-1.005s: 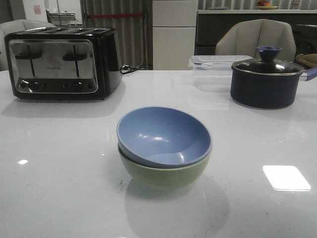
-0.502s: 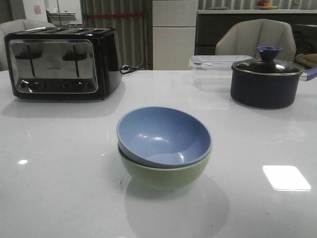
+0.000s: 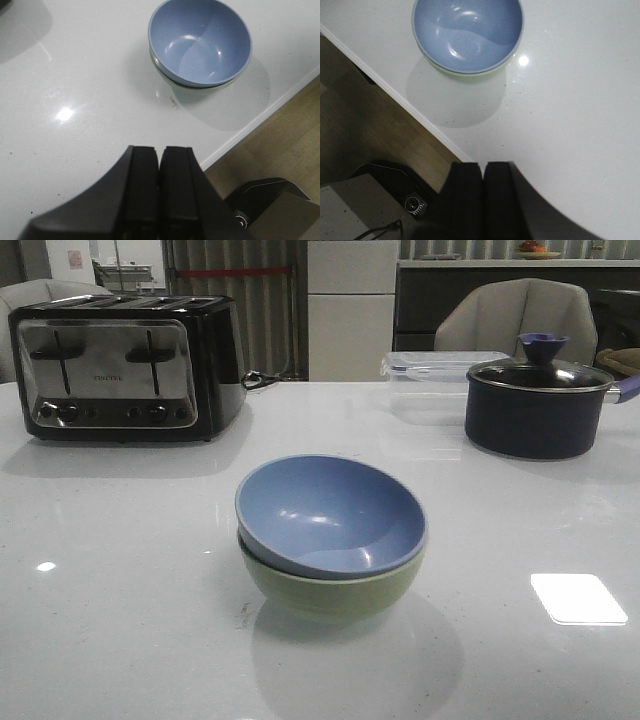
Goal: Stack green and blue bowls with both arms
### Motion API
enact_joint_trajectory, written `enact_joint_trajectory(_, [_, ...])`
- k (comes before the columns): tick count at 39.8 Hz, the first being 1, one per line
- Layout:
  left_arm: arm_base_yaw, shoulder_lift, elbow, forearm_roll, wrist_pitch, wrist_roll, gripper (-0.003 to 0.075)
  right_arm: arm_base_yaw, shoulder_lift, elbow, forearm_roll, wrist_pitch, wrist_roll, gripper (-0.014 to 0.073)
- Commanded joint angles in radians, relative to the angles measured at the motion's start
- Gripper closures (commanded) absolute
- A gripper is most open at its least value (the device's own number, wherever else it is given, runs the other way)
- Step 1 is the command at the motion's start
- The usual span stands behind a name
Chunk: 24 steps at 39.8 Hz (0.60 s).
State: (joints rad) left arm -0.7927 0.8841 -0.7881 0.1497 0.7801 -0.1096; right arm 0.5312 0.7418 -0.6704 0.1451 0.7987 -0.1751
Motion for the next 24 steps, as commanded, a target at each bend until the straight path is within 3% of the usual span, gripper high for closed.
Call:
enact_joint_trajectory(1, [0.005,-0.021,-0.028,0.025,-0.071,-0.012,0.0627,-0.008,-0.007,-0.027,-0.003,-0.050,-0.001,0.0540])
enact_joint_trajectory(7, [0.152,-0.104,0.001,-0.001,-0.159,-0.012,0.0627,-0.008,-0.007,-0.027,-0.003,-0.050,-0.001,0.0540])
enact_joint_trajectory(11, [0.276,-0.199,0.078,-0.064,-0.294,0.017,0.0627,-0.008,-0.007,-0.027,-0.003,-0.050,-0.001,0.0540])
enact_joint_trajectory(24, [0.634,-0.586,0.497,-0.114,-0.716,0.061,0.0627,-0.008,-0.007,-0.027,-0.003,-0.050,-0.001,0.0540])
